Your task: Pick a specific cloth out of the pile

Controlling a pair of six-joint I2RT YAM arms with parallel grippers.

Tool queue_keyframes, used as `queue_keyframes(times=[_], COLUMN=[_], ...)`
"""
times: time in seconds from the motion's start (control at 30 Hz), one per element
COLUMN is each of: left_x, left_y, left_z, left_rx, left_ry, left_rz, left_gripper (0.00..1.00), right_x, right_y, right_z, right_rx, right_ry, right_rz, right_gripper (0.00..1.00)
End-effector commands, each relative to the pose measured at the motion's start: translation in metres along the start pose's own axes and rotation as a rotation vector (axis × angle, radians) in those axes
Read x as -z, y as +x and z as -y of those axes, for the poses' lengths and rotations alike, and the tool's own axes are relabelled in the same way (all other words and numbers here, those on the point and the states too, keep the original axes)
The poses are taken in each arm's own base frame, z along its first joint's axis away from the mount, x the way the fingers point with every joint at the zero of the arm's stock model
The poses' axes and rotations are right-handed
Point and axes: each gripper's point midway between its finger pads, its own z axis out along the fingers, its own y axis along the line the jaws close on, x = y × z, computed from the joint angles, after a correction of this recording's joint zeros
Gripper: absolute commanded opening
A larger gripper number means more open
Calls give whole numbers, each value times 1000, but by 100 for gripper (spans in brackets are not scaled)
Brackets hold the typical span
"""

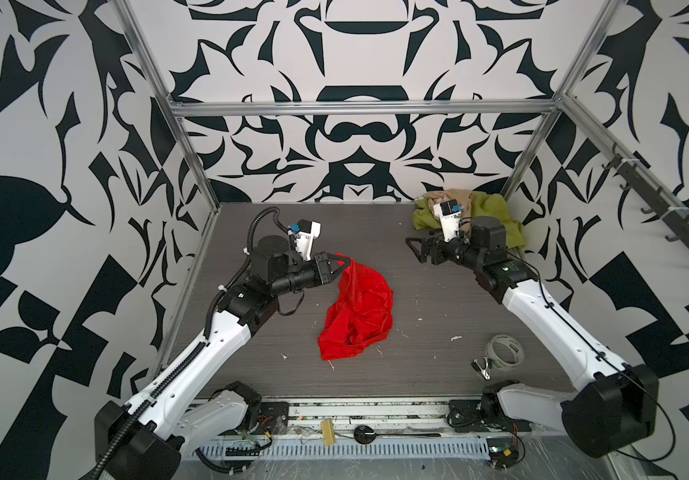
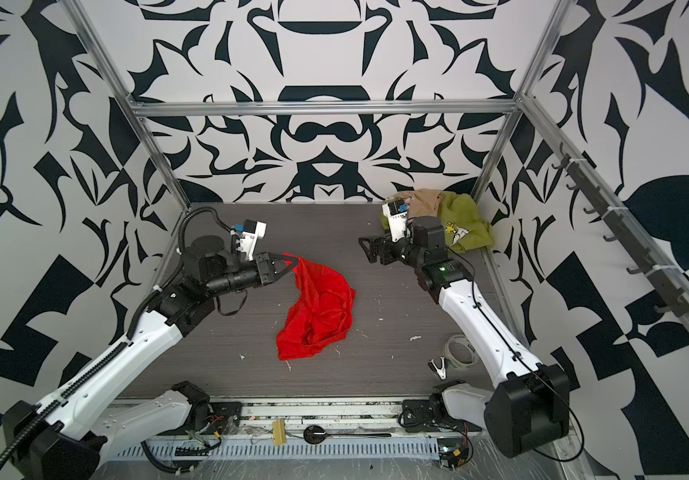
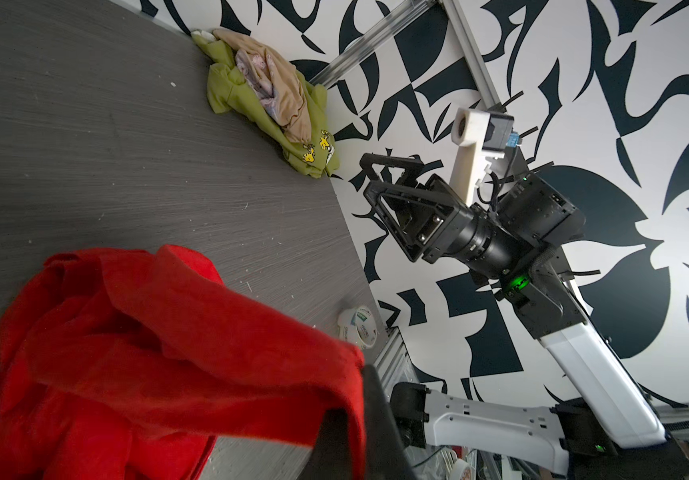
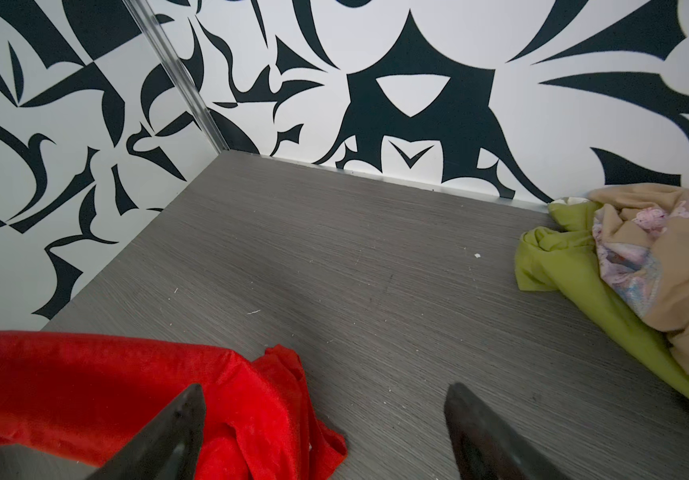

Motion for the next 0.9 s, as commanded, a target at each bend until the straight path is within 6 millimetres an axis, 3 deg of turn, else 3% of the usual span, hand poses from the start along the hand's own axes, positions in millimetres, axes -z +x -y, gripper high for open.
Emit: queue_keyframes(times=[0.0,0.17,0.4,0.87], left_x=[10,18,31,60], left_y=[12,29,48,86], left_z=[-3,-20,-66,-122], left_rx=[4,23,43,90], left_ry=[-17,-73,-246,-436], left_rz=[-26,-44,-24,-4], left_gripper=[1,2,2,6], right_x=[-2,-9,-22,-78], right_y=[-9,-2,4,87], right_z=[-6,-14,-33,-71], right_rx=[20,18,-84,-32], right_ry=[-11,-28,-73,-28], right_rz=[30,4,16,-195], right_gripper=[92,92,92,90])
